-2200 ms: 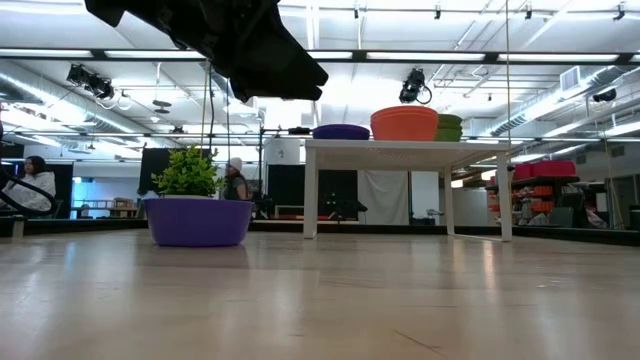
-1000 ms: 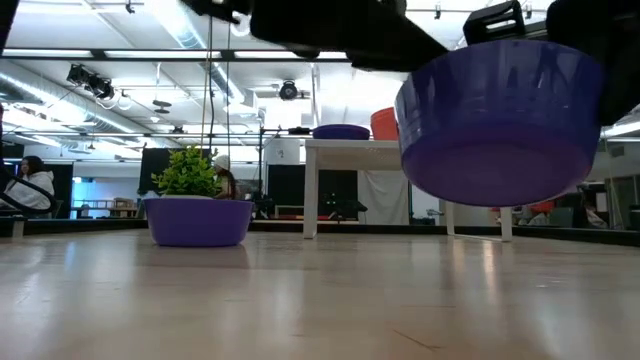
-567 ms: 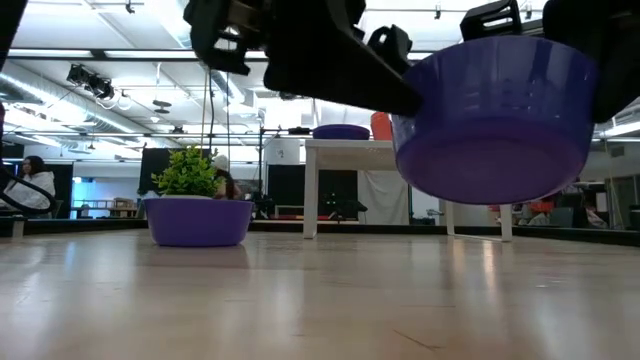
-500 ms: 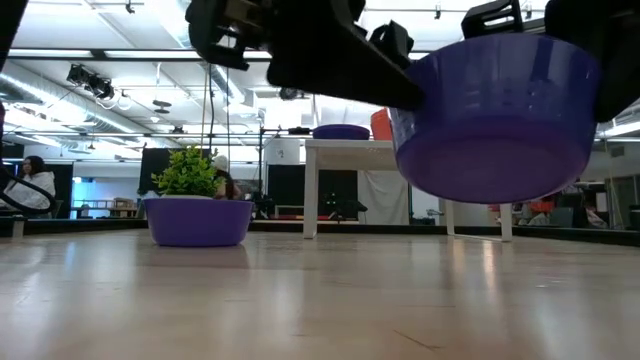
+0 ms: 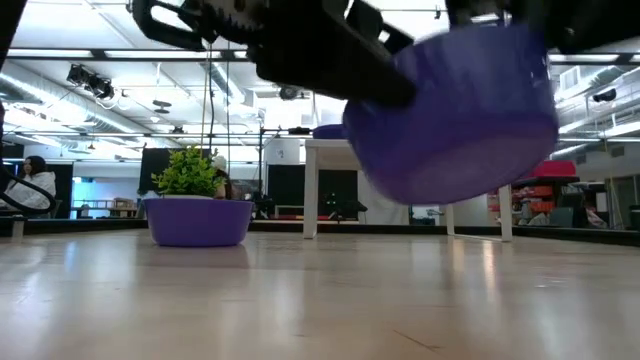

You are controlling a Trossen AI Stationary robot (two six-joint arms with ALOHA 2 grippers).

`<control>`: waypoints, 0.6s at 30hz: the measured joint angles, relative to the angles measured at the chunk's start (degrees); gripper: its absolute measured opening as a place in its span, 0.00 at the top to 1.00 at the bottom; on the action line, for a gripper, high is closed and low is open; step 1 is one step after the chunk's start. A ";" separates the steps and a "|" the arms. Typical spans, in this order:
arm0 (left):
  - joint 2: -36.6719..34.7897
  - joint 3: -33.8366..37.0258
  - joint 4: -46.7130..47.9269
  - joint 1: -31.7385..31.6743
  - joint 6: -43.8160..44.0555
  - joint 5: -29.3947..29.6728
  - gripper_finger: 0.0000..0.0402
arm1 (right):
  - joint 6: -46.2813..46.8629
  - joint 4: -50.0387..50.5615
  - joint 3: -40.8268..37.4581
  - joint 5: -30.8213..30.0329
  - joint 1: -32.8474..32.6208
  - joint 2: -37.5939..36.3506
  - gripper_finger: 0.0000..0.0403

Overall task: Pick & Place Mini bowls
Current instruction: Stack the blue bowl on top of the other blue bowls on the shelf

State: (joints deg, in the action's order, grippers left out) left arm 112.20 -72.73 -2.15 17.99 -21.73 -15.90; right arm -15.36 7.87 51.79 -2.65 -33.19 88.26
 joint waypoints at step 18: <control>-1.88 -20.03 39.22 -0.60 12.61 31.94 0.99 | 20.78 -1.94 -6.48 -10.17 -7.57 -13.48 0.54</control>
State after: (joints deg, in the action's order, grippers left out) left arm 110.32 -92.76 37.07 17.39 -9.12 16.04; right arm 5.42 5.93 45.31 -12.82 -40.76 74.78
